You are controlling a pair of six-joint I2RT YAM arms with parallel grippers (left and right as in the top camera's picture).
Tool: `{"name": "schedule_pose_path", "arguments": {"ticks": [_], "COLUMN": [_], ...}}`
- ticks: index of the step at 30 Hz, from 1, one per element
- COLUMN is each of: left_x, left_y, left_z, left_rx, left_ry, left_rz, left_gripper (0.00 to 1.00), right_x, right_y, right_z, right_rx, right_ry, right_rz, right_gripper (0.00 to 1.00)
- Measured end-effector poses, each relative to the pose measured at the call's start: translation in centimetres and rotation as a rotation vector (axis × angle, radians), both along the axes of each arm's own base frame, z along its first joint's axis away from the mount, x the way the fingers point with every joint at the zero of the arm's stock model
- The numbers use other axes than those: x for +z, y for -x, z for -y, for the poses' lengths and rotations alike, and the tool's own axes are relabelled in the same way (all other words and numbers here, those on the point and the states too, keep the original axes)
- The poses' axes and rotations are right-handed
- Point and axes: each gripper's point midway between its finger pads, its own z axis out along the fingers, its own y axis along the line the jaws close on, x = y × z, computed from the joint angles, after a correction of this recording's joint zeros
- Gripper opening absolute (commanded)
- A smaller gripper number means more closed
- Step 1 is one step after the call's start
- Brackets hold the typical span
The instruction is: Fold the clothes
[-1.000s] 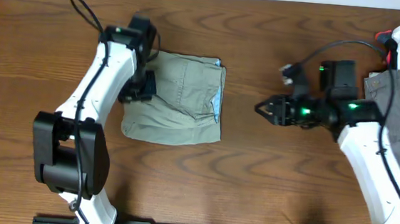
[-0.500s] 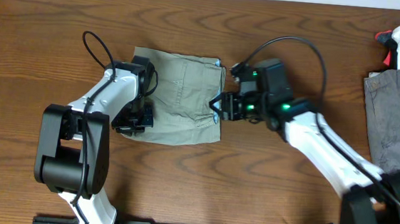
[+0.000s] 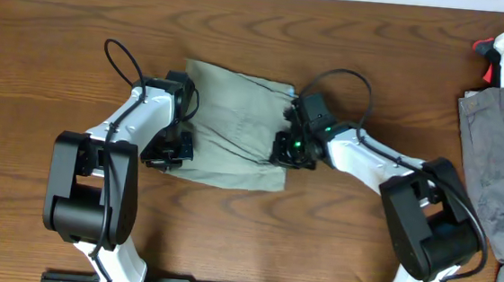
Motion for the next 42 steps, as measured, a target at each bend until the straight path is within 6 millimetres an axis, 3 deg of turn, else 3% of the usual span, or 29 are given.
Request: {"name": "schedule_pose_path", "arguments": {"ticks": [4, 10, 13, 17, 20, 24, 27, 29, 34, 37, 42], "left_x": [0.0, 0.6, 1.5, 3.7, 5.9, 8.8, 8.9, 7.8, 2.3, -0.4, -0.8], "left_y": [0.0, 1.5, 1.5, -1.1, -4.0, -8.4, -9.6, -9.5, -6.8, -4.3, -0.5], "left_z": [0.0, -0.2, -0.2, 1.0, 2.7, 6.2, 8.3, 9.9, 12.6, 12.8, 11.5], "left_rx": [-0.004, -0.018, -0.018, -0.013, -0.008, -0.033, -0.067, -0.095, -0.145, -0.139, -0.128], "left_ry": [0.001, -0.006, -0.006, 0.059, 0.155, 0.341, 0.417, 0.450, 0.472, 0.454, 0.414], "left_rz": [0.000, -0.069, -0.082, 0.046, 0.216, 0.443, 0.489, 0.474, 0.326, 0.193, 0.024], "left_gripper": [0.08, 0.07, 0.09, 0.16, 0.16, 0.16, 0.16, 0.16, 0.15, 0.14, 0.12], "right_x": [0.1, 0.6, 1.8, 5.6, 8.9, 11.3, 11.0, 10.2, 6.9, 4.4, 1.1], "right_y": [-0.2, 0.4, 0.9, -0.3, -1.2, -2.0, -2.0, -1.8, -0.9, 0.3, 3.5], "right_z": [1.8, 5.0, 7.3, 8.9, 8.8, 7.8, 6.9, 6.0, 4.1, 4.1, 6.6], "right_rx": [-0.043, -0.025, -0.011, -0.022, -0.025, -0.012, 0.013, 0.038, 0.098, 0.116, 0.118], "right_ry": [0.015, 0.080, 0.148, 0.162, 0.128, 0.065, 0.047, 0.039, 0.025, 0.046, 0.178], "right_rz": [-0.032, -0.033, 0.001, 0.137, 0.254, 0.343, 0.343, 0.327, 0.238, 0.145, -0.037], "right_gripper": [0.02, 0.12, 0.17, 0.25, 0.25, 0.24, 0.23, 0.21, 0.16, 0.12, 0.09]}}
